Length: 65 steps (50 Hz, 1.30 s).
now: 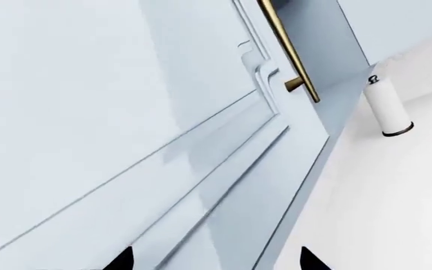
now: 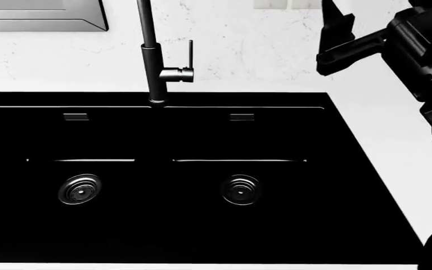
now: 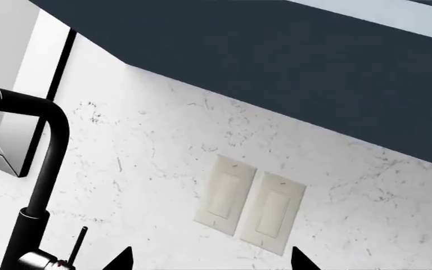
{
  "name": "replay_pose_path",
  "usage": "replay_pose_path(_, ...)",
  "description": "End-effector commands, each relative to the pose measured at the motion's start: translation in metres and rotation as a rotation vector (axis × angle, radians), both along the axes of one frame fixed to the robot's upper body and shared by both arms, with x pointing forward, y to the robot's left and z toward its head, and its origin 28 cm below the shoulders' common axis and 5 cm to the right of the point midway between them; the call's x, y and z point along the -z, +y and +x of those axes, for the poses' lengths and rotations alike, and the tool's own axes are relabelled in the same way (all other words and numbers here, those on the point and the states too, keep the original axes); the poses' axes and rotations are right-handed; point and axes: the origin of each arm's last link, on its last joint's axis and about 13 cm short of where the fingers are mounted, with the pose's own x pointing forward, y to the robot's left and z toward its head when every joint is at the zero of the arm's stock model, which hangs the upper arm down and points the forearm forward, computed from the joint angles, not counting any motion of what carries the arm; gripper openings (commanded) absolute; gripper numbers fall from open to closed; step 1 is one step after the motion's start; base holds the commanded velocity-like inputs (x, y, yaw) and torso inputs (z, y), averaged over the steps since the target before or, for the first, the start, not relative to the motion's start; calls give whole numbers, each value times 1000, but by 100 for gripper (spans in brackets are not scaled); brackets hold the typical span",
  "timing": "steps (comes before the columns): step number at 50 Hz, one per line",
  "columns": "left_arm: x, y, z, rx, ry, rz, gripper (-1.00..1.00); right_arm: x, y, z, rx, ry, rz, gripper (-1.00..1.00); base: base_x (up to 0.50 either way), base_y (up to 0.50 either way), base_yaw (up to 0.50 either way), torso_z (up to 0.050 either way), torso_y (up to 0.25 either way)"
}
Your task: Pick and place the shaker into the drawer. Then close the cabinet.
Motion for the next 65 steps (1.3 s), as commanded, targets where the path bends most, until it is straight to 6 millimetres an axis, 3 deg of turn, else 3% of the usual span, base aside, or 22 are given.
replay_pose_path(1,56,20,48,-377,158,-78,100,0,4,-6,-9,-3,16,100,11,-3,-4,0,0)
replay_pose_path(4,29,29,34,-383,41,-142,100,1,7,-5,-22,-2,20,100,10,-3,-4,0,0)
replay_pose_path(5,70,67,53,-465,238,-330,100,2,9,-4,-32,-1,22,100,0,-3,-4,0,0)
replay_pose_path(6,110,33,66,-362,371,-211,100,3,11,-2,-39,1,22,100,10,0,0,0,0)
replay_pose_path(7,149,50,73,-491,495,-262,100,4,14,-1,-48,2,22,100,0,0,0,0,0)
replay_pose_path(8,144,49,58,-424,555,-354,100,4,16,1,-56,4,22,100,11,0,0,0,0)
replay_pose_path(10,133,122,5,-482,602,-610,100,5,20,5,-74,5,22,100,5,0,-2,0,0)
replay_pose_path(11,136,139,-23,-586,580,-548,100,6,23,7,-81,7,22,100,0,0,0,0,0)
replay_pose_path(12,132,147,-46,-685,408,-574,100,6,25,9,-87,9,22,100,0,0,0,0,0)
replay_pose_path(14,136,133,-91,-733,141,-619,100,6,28,11,-97,11,20,100,0,0,2,0,0)
replay_pose_path(17,177,92,-157,-690,-90,-591,100,5,32,13,-109,12,16,100,0,0,0,0,0)
replay_pose_path(19,199,87,-177,-665,29,-563,100,5,34,13,-113,14,15,100,0,0,0,0,0)
replay_pose_path(21,218,88,-193,-499,163,-452,100,5,35,13,-116,16,13,100,0,0,0,0,0)
replay_pose_path(27,248,87,-191,-514,250,-452,100,5,37,13,-122,16,13,100,0,0,0,0,0)
replay_pose_path(33,261,94,-180,-696,341,-493,100,5,39,9,-132,19,21,100,0,0,0,0,0)
replay_pose_path(42,270,96,-163,-862,396,-515,100,5,39,5,-130,22,28,100,0,-11,0,0,0)
replay_pose_path(65,284,93,-159,-868,423,-488,100,8,39,3,-132,28,58,100,-151,-501,0,0,0)
